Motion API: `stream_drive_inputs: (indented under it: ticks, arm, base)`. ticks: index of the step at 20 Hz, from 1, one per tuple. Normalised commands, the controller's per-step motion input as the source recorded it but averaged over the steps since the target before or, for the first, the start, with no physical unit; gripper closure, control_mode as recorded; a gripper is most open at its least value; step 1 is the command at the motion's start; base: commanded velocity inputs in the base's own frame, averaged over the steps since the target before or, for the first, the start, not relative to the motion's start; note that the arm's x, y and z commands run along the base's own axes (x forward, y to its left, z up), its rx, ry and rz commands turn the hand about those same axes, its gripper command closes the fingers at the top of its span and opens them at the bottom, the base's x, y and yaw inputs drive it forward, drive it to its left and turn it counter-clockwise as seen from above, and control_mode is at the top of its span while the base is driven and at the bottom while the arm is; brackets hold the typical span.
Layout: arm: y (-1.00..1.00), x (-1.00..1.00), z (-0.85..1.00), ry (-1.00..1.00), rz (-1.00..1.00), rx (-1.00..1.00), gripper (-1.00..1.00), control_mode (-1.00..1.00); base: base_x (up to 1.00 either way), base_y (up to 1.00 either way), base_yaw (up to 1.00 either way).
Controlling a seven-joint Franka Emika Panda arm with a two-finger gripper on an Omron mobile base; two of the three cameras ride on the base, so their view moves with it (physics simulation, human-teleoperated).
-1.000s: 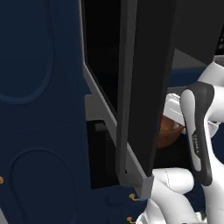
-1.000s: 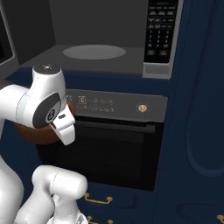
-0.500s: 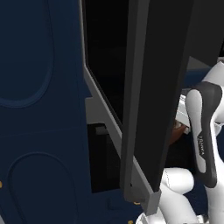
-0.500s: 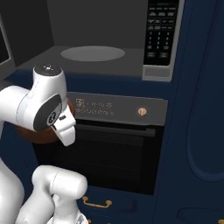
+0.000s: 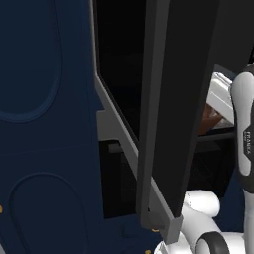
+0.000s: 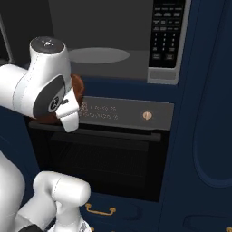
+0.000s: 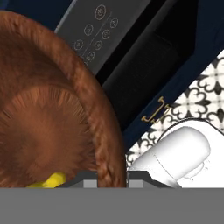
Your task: Pick the lemon from the sink and place it in the bowl. Then pick the bowl and place it in the microwave. Then close the microwave door and press the start button.
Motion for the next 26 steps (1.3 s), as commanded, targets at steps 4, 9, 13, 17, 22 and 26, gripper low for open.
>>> stream_drive_inputs:
  ticks: [4,9,13,17,22,26]
  arm:
    - [0.01,0.38,0.51,-0.15,-0.22,0.01,1.00,-1.00]
    - [0.00,0.34,0.49,-0.19,-0.16,0.05,1.00,-1.00]
    - [0.00,0.56,0.46,-0.13,-0.14,0.05,1.00,-1.00]
    - [0.00,0.54,0.49,-0.08,-0.10,0.05,1.00,-1.00]
    - [0.00,0.52,0.32,-0.02,-0.02,0.02,1.00,-1.00]
    - [0.00,0.52,0.00,0.00,0.00,0.00,1.00,-1.00]
  base:
    - [0.00,0.00,0.00]
    - [0.00,0.00,0.00]
    - [0.00,0.00,0.00]
    - [0.00,0.00,0.00]
    - [0.00,0.00,0.00]
    - [0.00,0.00,0.00]
